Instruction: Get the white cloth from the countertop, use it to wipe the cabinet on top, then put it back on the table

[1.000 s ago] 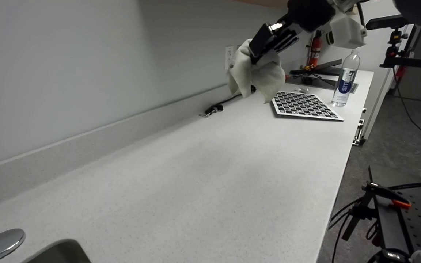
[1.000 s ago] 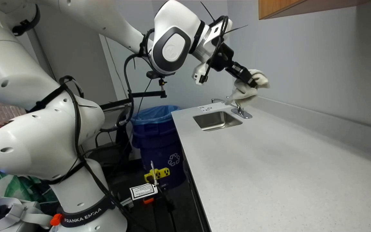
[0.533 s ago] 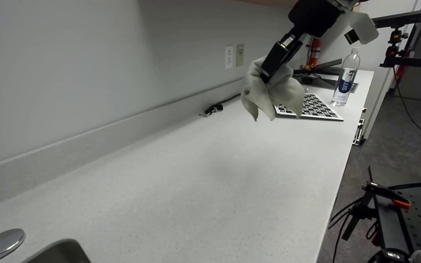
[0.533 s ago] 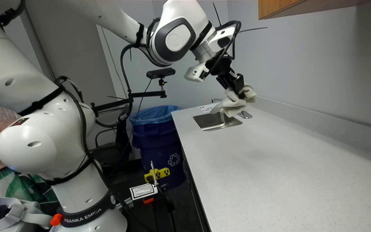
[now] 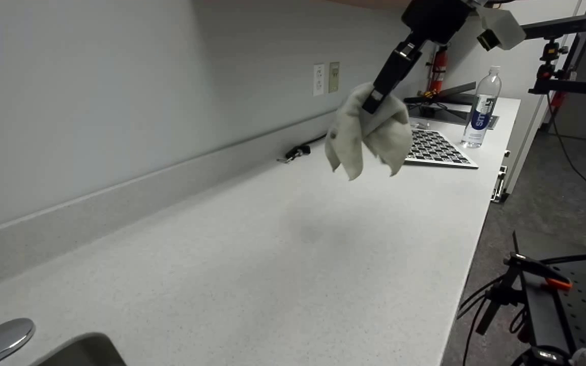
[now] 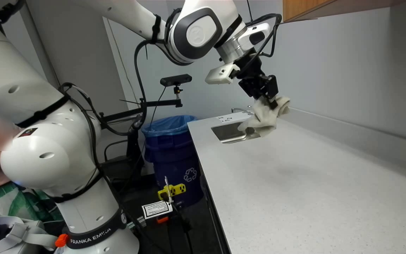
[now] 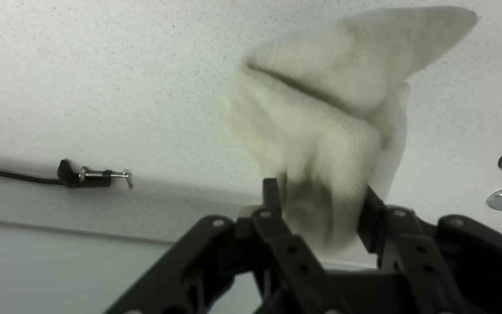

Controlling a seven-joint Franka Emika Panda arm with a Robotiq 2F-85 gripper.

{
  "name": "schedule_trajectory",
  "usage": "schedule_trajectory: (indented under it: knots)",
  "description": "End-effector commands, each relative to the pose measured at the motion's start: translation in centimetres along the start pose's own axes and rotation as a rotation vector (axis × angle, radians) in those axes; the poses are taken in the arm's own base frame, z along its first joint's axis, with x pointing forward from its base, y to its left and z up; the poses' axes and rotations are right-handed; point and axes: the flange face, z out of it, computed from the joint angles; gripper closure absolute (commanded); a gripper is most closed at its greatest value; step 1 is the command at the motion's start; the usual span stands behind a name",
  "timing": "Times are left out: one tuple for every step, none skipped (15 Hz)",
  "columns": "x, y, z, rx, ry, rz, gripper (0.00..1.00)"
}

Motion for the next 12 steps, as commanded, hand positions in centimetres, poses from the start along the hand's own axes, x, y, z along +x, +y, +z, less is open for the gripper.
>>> schedule_trajectory:
  knots:
    - [1.1,0.3,-0.3,0.001,-0.003,-0.033,0.23]
    - [1.2,0.4,-0.4,0.002,0.000,-0.034,0.16]
    - [1.3,0.5,-0.5,0.001,0.003,-0.034,0.08]
    - [1.4,0.6,-0.8,0.001,0.009,-0.033,0.02]
    - [1.5,0.7,-1.1,0.000,0.015,-0.032,0.00]
    - [1.7,0.8,-1.5,-0.005,0.027,-0.035,0.00]
    - [1.8,1.0,-1.8,-0.006,0.036,-0.036,0.00]
    - [2.0,1.1,-2.4,-0.006,0.046,-0.037,0.00]
    - [2.2,1.3,-2.9,-0.012,0.052,-0.040,0.00]
    - [2.3,1.6,-3.4,-0.023,0.053,-0.039,0.00]
    - [2.3,1.7,-4.0,-0.014,0.057,-0.036,0.00]
    - [2.2,1.9,-4.5,-0.025,0.060,-0.039,0.00]
